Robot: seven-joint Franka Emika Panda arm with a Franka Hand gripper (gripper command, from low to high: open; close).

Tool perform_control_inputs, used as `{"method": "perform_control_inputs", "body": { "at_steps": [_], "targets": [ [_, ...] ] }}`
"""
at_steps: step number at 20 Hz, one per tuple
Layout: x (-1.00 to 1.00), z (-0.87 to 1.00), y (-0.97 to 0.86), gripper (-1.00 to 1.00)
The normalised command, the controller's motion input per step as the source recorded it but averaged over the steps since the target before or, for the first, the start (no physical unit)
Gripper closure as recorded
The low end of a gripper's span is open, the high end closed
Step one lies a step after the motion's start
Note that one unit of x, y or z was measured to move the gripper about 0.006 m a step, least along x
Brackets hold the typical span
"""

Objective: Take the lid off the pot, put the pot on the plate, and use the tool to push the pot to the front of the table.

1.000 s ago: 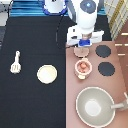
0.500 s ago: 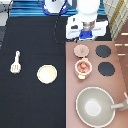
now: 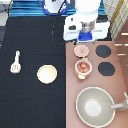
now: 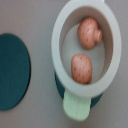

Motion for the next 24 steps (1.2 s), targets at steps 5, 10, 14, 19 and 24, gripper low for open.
{"method": "perform_control_inputs", "body": {
  "at_steps": [5,10,14,19,24],
  "targets": [
    [0.93,0.02,-0.24,-1.00],
    [0.75,-0.27,-0.16,-1.00],
    [0.51,-0.44,-0.12,-1.00],
    [0.17,-0.43,0.00,-1.00],
    [0.10,-0.38,0.00,-1.00]
  ]
}}
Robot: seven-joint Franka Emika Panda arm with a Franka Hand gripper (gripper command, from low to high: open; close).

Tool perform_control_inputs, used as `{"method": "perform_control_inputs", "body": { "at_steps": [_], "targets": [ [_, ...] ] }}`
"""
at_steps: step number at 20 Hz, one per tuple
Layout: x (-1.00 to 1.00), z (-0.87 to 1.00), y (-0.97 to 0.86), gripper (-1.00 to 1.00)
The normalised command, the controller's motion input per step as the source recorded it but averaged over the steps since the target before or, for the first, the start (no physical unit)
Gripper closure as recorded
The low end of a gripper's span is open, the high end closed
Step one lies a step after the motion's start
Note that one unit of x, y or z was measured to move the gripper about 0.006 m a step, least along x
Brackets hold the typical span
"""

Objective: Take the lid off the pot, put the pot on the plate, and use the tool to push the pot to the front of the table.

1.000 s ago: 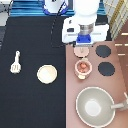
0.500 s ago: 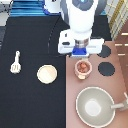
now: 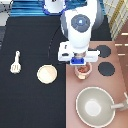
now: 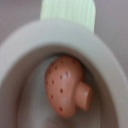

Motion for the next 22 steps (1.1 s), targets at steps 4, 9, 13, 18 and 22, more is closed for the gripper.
{"method": "perform_control_inputs", "body": {
  "at_steps": [4,9,13,18,22],
  "targets": [
    [0.23,-0.27,-0.06,-1.00],
    [0.36,-0.19,-0.12,-1.00],
    [0.30,-0.15,-0.09,1.00],
    [0.22,-0.06,-0.06,1.00],
    [0.22,0.03,0.00,1.00]
  ]
}}
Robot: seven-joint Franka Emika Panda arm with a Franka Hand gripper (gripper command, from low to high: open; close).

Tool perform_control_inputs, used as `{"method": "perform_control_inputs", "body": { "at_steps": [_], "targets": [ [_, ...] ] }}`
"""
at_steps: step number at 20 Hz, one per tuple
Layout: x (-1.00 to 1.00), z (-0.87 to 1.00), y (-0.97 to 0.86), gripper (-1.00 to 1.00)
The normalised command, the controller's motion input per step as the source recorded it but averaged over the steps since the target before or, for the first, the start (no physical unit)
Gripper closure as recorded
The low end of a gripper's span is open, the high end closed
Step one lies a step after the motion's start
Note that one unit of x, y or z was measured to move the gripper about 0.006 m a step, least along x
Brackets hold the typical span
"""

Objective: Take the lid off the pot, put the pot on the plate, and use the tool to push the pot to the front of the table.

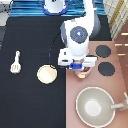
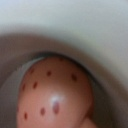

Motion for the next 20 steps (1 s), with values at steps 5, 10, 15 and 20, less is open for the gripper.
{"method": "perform_control_inputs", "body": {
  "at_steps": [5,10,15,20],
  "targets": [
    [0.28,0.18,0.00,1.00],
    [0.27,0.23,0.00,1.00],
    [0.29,0.54,-0.10,1.00],
    [0.00,0.99,-0.34,1.00]
  ]
}}
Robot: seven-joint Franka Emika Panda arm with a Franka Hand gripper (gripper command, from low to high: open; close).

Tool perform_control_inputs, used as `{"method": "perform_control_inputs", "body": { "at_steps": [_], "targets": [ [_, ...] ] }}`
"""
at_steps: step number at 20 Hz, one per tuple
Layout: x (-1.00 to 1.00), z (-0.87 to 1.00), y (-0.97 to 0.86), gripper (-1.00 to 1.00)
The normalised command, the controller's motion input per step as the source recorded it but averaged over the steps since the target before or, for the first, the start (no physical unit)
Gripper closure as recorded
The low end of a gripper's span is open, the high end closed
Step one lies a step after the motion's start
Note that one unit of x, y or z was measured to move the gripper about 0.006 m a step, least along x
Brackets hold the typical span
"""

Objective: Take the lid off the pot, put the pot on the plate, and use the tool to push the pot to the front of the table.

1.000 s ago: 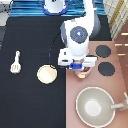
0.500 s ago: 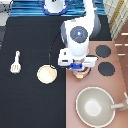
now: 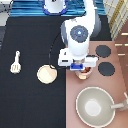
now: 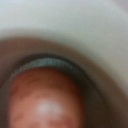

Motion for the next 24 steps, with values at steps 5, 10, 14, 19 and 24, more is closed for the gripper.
{"method": "perform_control_inputs", "body": {
  "at_steps": [5,10,14,19,24],
  "targets": [
    [-0.41,0.84,-0.57,1.00],
    [-0.31,0.55,-0.73,1.00],
    [-0.19,0.35,-0.82,1.00],
    [-0.12,0.25,-0.80,1.00],
    [-0.06,0.12,-0.77,1.00]
  ]
}}
